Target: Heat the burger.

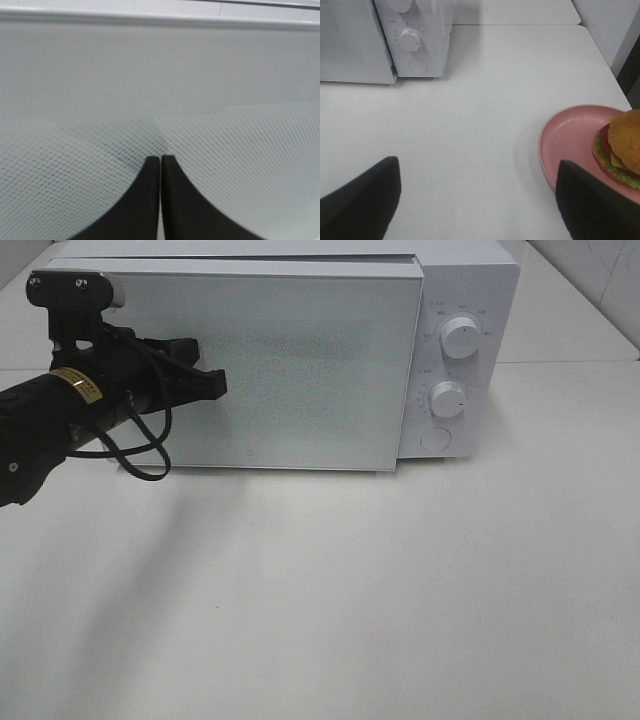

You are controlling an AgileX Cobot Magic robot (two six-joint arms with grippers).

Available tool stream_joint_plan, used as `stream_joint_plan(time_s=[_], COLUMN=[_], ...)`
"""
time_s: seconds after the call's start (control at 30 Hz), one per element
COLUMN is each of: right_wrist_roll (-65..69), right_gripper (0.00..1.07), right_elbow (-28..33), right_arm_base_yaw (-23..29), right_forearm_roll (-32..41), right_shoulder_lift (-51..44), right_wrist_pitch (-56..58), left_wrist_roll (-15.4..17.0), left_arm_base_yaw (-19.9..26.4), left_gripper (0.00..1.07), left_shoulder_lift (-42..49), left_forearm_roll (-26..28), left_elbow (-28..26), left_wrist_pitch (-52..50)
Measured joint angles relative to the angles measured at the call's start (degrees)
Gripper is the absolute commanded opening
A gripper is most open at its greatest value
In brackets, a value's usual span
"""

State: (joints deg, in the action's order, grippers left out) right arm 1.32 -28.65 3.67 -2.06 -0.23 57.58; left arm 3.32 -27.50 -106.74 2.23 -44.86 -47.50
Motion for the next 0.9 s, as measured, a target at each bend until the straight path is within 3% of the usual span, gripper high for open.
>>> stream_joint_plan(time_s=[0.47, 0.9], right_wrist_roll=[0.00, 0.00], right_gripper=[0.76, 0.76], right_elbow=[0.00, 0.00], right_arm_base_yaw=[0.00, 0.00], right_forearm_roll=[0.00, 0.00], right_shoulder_lift=[0.00, 0.00], right_wrist_pitch=[0.00, 0.00], left_wrist_roll=[-7.91, -8.48], left_arm_base_yaw=[-5.73, -7.33], left_gripper=[0.01, 0.01], left_shoulder_lift=[-5.27, -4.24], left_forearm_roll=[2.18, 2.46], left_elbow=[-10.20, -13.75], left_wrist_pitch=[2.23, 10.08])
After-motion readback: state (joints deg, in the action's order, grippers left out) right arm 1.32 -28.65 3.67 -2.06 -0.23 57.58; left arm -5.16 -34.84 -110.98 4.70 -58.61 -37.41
